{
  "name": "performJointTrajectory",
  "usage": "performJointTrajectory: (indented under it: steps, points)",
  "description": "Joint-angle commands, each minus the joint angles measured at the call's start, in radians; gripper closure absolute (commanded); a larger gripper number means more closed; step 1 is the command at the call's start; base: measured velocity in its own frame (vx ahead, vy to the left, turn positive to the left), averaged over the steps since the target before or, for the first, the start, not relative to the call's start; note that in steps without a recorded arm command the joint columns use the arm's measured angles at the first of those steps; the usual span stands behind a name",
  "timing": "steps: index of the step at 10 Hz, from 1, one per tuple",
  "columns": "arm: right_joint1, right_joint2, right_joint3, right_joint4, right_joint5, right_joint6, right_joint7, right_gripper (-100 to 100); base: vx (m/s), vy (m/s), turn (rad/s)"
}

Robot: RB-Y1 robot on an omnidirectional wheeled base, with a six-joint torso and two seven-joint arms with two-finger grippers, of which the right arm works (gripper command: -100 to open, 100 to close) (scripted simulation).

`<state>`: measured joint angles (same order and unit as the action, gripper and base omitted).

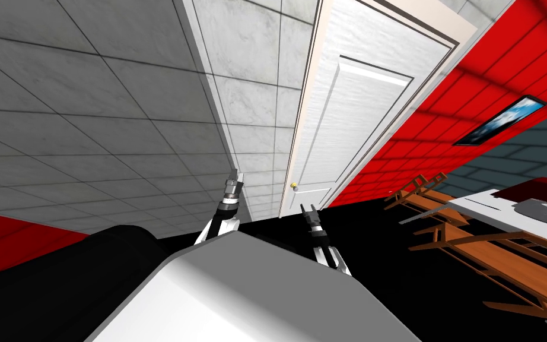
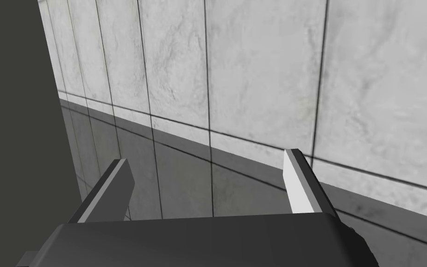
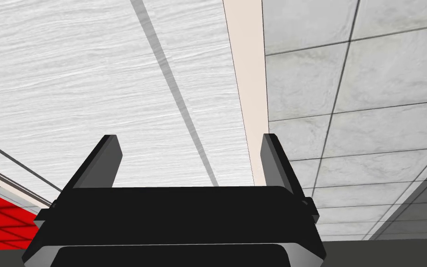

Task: Pull the door open

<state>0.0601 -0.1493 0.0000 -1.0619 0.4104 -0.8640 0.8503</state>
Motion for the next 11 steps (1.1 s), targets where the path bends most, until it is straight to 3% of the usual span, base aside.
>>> performJointTrajectory:
  steps: [1, 4, 5, 11]
  points:
    - [-0.015, -0.008, 0.000, 0.050, 0.015, -0.014, 0.035, -100, 0.103, -0.018, 0.011]
    - [-0.035, -0.014, 0.000, 0.120, 0.031, -0.029, 0.073, -100, 0.073, -0.006, 0.007]
    - [-0.035, -0.014, 0.000, 0.120, 0.031, -0.029, 0.073, -100, 0.057, -0.006, 0.005]
    - [-0.089, -0.031, 0.001, 0.283, 0.075, -0.068, 0.174, -100, 0.082, -0.006, 0.009]
